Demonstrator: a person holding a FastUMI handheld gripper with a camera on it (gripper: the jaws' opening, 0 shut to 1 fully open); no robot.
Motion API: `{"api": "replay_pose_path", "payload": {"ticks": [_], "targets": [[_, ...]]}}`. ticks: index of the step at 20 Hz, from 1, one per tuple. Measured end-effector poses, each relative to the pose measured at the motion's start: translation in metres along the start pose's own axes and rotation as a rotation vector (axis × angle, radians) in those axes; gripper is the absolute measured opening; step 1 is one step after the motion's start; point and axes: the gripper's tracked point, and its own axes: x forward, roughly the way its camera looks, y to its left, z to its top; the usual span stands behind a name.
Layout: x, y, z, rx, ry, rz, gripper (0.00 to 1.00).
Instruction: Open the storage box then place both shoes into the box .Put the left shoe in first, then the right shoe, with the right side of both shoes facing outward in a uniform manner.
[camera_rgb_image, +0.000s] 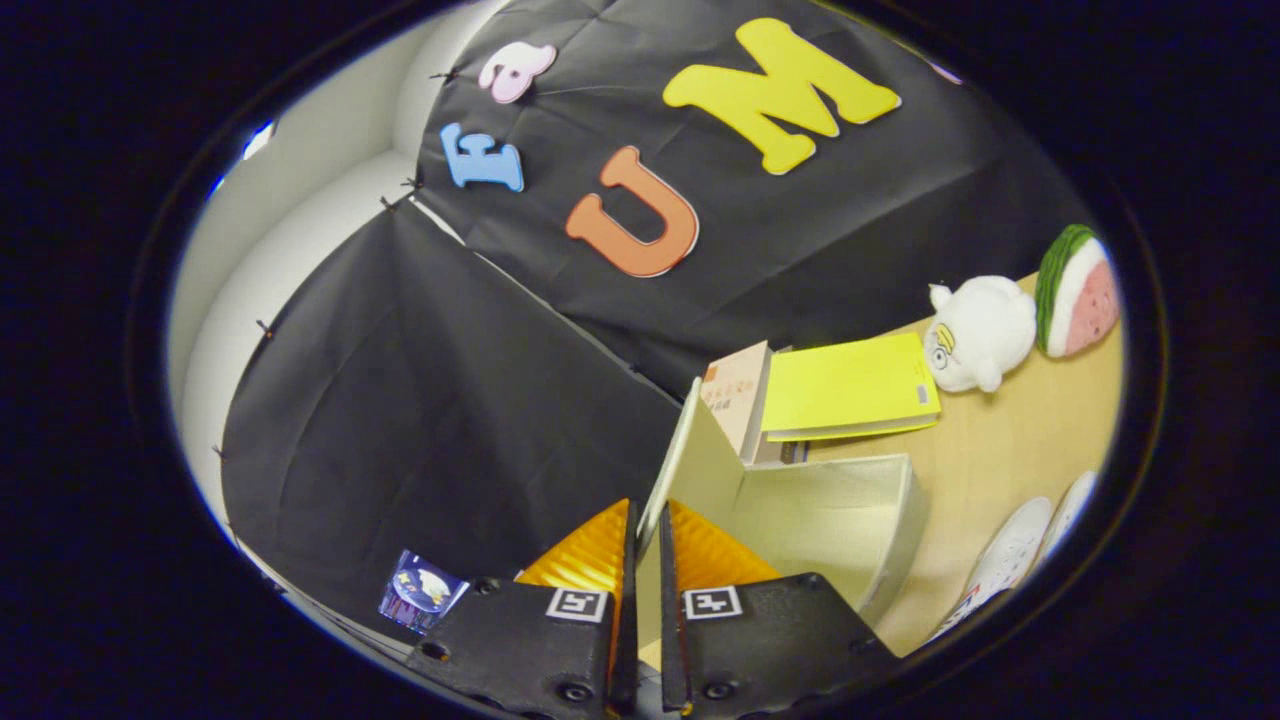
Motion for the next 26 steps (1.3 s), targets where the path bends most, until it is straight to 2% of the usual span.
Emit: {"api": "replay_pose_path", "payload": {"ticks": [5, 7, 8, 9, 12, 14, 17, 20, 26], "targets": [[0.037, 0.053, -0.015, -0.055, 0.035, 0.017, 0.21], [0.052, 0.071, -0.029, -0.109, 0.06, 0.025, 0.37], [0.06, 0.081, -0.037, -0.145, 0.07, 0.031, 0.51], [0.062, 0.092, -0.044, -0.181, 0.083, 0.042, 0.58], [0.077, 0.118, -0.068, -0.271, 0.101, 0.055, 0.91], [0.081, 0.123, -0.081, -0.329, 0.109, 0.036, 0.99], [0.08, 0.116, -0.088, -0.377, 0.1, -0.014, 1.0], [0.076, 0.101, -0.084, -0.355, 0.082, -0.05, 1.0], [0.052, 0.029, -0.071, -0.295, 0.075, -0.183, 1.0]]}}
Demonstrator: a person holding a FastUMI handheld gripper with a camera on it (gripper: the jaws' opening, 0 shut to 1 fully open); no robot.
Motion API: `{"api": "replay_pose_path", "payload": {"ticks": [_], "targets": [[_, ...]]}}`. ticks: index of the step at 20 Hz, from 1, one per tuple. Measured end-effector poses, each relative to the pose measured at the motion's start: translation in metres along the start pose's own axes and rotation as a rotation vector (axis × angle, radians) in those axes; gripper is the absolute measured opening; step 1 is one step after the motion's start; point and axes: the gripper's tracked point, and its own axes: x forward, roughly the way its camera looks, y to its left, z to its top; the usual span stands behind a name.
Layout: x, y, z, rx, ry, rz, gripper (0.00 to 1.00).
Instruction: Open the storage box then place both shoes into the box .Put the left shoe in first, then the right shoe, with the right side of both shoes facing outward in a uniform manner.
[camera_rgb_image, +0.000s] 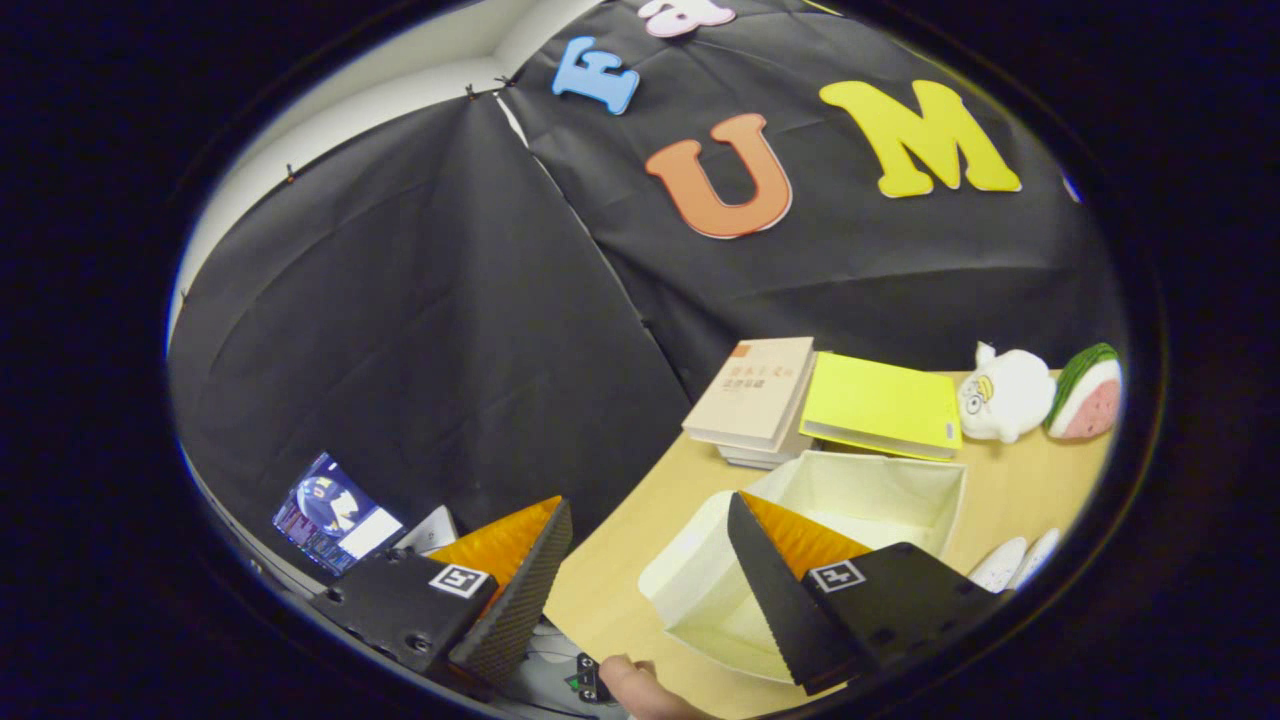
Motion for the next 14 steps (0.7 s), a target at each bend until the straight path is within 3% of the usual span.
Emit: {"api": "replay_pose_path", "payload": {"ticks": [14], "targets": [[-0.056, -0.198, -0.081, 0.157, 0.09, -0.236, 1.0]]}}
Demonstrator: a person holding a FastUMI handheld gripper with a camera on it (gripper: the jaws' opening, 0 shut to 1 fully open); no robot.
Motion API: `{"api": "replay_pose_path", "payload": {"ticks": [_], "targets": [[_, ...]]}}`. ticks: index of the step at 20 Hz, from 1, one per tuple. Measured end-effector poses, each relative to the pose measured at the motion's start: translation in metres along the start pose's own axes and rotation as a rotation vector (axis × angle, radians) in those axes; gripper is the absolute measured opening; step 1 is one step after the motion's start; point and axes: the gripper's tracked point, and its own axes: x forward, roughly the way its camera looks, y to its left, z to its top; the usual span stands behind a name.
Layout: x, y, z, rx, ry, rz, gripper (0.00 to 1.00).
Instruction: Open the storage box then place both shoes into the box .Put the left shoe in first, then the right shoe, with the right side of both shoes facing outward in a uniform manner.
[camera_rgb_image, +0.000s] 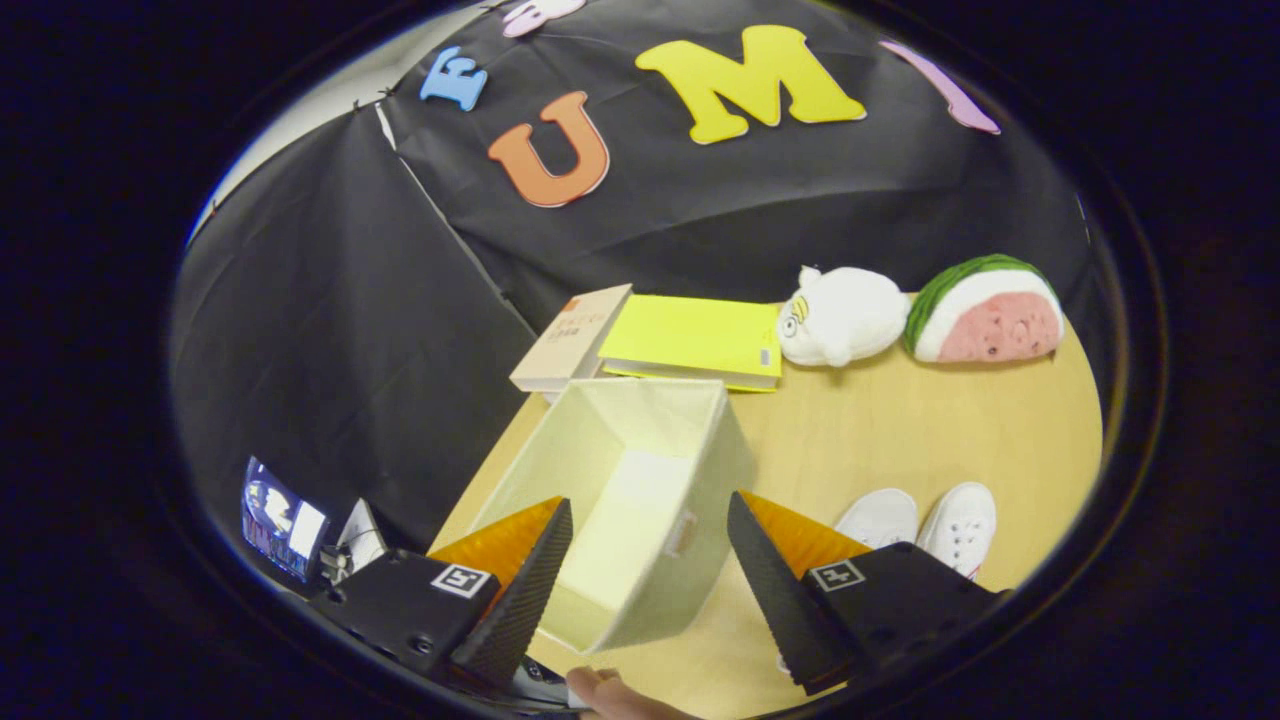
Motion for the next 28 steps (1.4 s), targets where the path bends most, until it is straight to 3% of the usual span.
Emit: {"api": "replay_pose_path", "payload": {"ticks": [5, 10, 16, 18, 24, 28], "targets": [[-0.014, -0.08, -0.038, -0.006, 0.049, -0.138, 1.0], [0.001, -0.145, -0.083, 0.036, 0.179, -0.235, 1.0], [0.012, -0.177, -0.121, 0.042, 0.349, -0.257, 0.97], [0.015, -0.184, -0.116, 0.046, 0.341, -0.292, 0.83], [0.025, -0.188, -0.13, 0.009, 0.492, -0.348, 0.47], [0.028, -0.181, -0.131, 0.065, 0.464, -0.233, 0.19]]}}
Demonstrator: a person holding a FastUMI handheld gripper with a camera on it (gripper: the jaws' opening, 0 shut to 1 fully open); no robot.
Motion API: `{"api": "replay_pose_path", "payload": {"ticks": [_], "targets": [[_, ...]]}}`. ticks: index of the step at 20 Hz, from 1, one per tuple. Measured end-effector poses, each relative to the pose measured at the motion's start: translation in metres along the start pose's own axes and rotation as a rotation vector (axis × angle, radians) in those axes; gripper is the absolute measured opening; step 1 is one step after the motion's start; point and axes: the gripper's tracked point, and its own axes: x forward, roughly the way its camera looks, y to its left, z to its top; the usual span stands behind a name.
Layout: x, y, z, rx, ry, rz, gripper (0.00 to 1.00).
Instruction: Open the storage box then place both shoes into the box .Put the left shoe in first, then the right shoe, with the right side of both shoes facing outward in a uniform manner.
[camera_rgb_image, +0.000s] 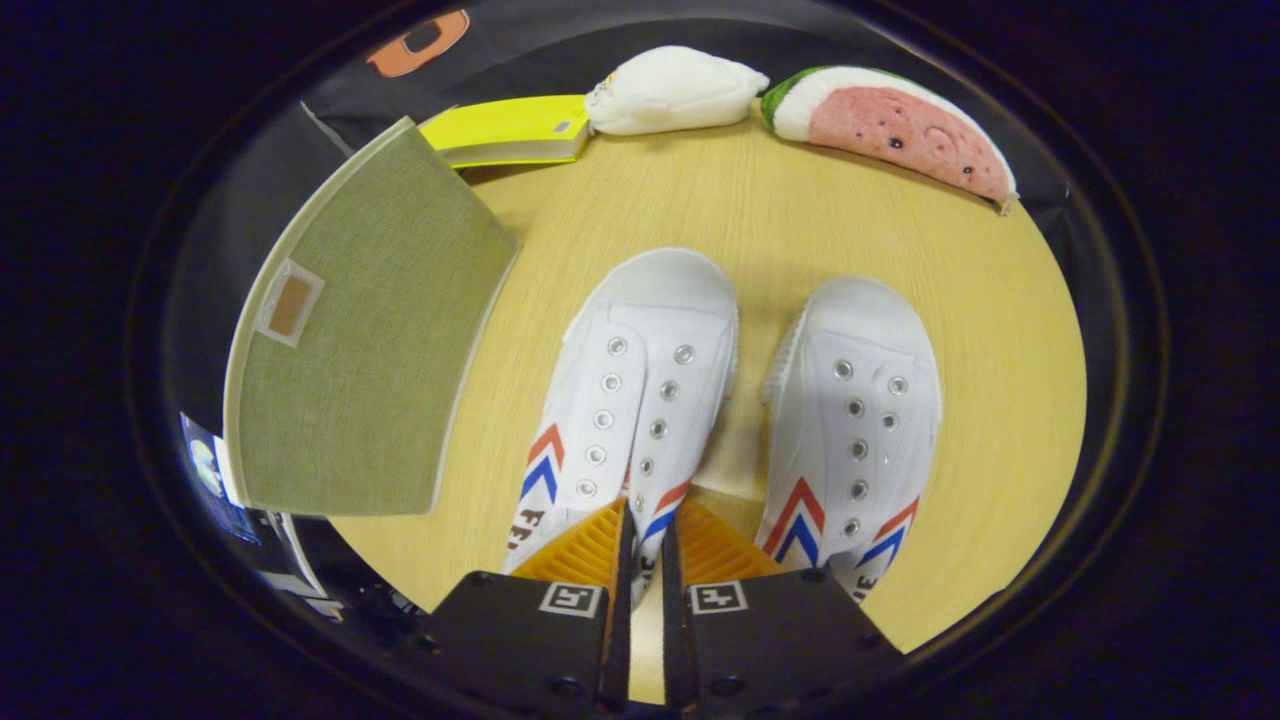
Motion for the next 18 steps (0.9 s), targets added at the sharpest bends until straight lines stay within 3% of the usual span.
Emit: {"api": "replay_pose_path", "payload": {"ticks": [4, 10, 18], "targets": [[-0.005, -0.004, 0.002, 0.127, -0.011, 0.087, 0.07], [-0.03, 0.002, -0.001, 0.179, -0.058, 0.081, 0.06], [-0.121, 0.064, 0.014, 0.159, -0.155, 0.107, 0.06]]}}
